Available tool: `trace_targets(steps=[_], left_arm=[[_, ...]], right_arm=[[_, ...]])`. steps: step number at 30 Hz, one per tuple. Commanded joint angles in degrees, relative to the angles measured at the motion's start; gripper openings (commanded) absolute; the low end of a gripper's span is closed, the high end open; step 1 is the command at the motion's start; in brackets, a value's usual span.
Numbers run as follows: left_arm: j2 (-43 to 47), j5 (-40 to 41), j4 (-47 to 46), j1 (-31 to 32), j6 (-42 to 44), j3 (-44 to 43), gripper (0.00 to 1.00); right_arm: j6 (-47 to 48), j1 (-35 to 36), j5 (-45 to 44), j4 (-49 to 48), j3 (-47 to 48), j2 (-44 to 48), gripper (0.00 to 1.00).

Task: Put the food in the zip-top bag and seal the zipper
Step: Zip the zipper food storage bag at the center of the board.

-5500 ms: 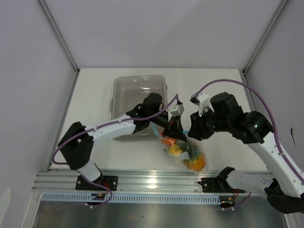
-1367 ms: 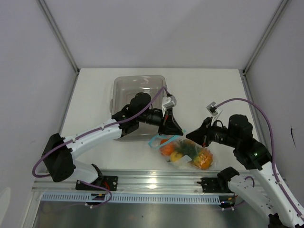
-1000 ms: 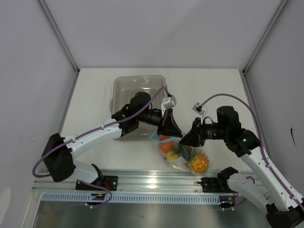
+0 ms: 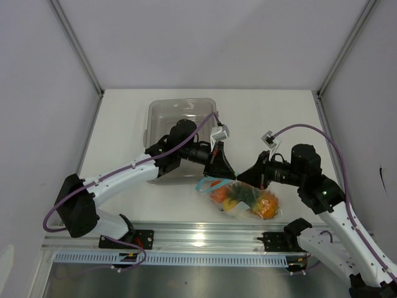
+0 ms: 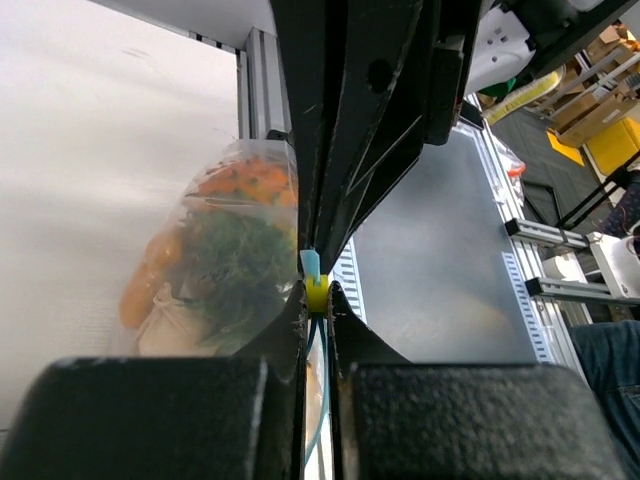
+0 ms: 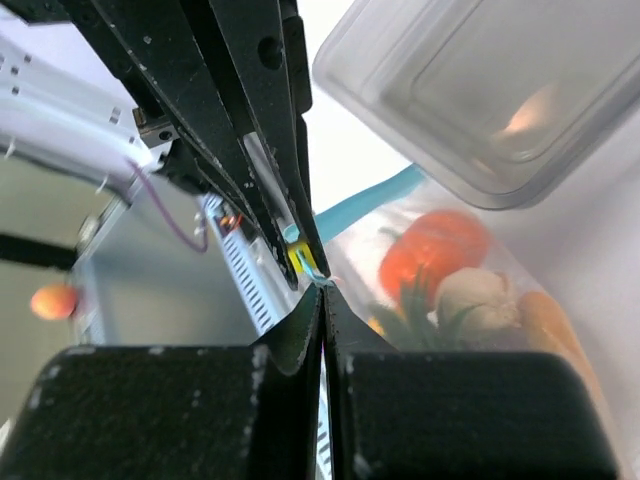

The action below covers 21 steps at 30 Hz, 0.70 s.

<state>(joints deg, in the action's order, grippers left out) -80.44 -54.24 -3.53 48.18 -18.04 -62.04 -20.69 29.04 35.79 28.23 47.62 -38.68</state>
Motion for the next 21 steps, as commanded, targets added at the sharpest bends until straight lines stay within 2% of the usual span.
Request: trace_targets(steps=[1,2,3,4,6,15,21], left_arm=[[2.1,-2.4,-1.2,-0.4,-1.8,-0.2,0.01],[2.1,-2.7,-1.7,-0.4,-2.1,-0.4,0.01],[2.0,-2.9,-2.0,-0.4,-2.4,-1.0,0.01],[1.8,-3.2,-2.2,-0.3,-2.9,-1.6,0.01],[1.6,-3.2,-2.0,-0.3,-3.1,-2.5,0.01],[1.9,-2.3,-4.1,-0.4,-6.1,-2.7,0.01],[1.0,0.4,-2.5,-0.5,-7.7,-5.0,0.01]], right_arm=[[3.1,-0.1,9.1,-1.6,3.0,-4.1,0.00],[4.2,-0.1,12.1,-0.6,3.4,-4.9,0.03],[5.6,-0.1,13.3,1.1,3.7,-6.1,0.14],[6.2,-0.1,14.3,1.7,4.0,-6.4,0.39],[6.7,-0.1,17.0,1.9,3.7,-6.8,0.52],[4.8,1.3,20.2,-0.7,1.2,-7.9,0.52],[3.5,8.0,15.6,-1.0,0.9,-9.7,0.47]])
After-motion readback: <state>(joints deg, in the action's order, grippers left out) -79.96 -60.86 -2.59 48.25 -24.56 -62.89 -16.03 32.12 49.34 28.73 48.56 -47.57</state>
